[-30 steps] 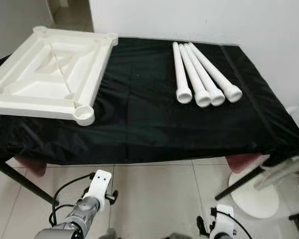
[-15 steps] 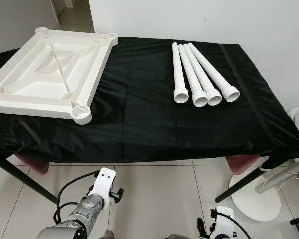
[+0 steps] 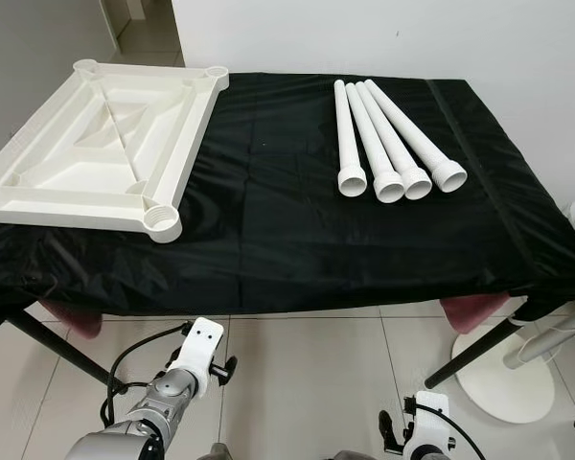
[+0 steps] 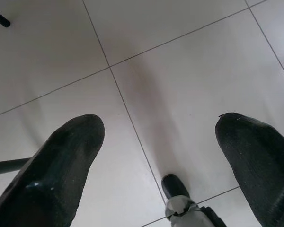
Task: Building children table
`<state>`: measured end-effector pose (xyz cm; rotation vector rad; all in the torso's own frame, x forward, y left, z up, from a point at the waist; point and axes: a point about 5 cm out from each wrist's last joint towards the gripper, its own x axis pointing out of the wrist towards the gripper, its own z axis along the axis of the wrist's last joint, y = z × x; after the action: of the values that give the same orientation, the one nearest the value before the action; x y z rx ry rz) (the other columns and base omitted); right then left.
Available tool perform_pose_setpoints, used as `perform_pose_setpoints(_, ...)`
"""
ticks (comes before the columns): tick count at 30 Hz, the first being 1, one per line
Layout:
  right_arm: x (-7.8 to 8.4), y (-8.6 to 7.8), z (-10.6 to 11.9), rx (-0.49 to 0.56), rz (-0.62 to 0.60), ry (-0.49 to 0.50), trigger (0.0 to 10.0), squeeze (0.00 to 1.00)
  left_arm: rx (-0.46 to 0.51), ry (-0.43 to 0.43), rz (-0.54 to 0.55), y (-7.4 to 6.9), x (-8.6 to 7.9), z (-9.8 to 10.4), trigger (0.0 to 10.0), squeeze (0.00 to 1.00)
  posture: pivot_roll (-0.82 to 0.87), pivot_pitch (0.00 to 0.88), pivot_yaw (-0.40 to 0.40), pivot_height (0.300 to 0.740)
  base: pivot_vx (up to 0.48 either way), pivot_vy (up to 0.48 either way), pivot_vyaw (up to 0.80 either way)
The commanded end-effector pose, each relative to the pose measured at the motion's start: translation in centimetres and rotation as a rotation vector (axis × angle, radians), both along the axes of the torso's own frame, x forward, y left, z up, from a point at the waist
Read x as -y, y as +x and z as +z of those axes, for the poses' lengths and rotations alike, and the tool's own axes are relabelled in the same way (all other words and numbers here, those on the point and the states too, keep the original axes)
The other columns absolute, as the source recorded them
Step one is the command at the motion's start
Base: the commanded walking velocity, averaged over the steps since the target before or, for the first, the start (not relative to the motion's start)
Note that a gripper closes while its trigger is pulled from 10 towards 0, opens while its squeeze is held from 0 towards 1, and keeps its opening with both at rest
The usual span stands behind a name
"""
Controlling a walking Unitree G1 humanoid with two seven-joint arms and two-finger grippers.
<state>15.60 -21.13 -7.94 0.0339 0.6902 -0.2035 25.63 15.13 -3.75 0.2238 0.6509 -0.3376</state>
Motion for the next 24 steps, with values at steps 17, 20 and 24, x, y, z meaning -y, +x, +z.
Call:
perform_pose_setpoints(17, -0.9, 0.5, 0.5, 0.085, 0.016, 0.013, 10.0, 0.0, -0.028, -0.141, -0.16, 0.0, 2.1, 0.4, 10.0, 1.0, -0.05, 0.0, 0.05, 0.74, 0.0, 0.0, 0.0)
perform_pose_setpoints(20, -1.3, 0.8, 0.9, 0.14, 0.065, 0.011, 10.0, 1.0, 0.01, -0.153, -0.249, -0.1, 1.6, 0.8, 10.0, 1.0, -0.04, 0.0, 0.038, 0.74, 0.0, 0.0, 0.0)
perform_pose_setpoints(24, -1.5, 1.1, 1.5, 0.196, 0.129, 0.009, 10.0, 1.0, 0.08, -0.177, -0.34, 0.0, 1.2, 1.5, 10.0, 1.0, -0.03, 0.0, 0.028, 0.74, 0.0, 0.0, 0.0)
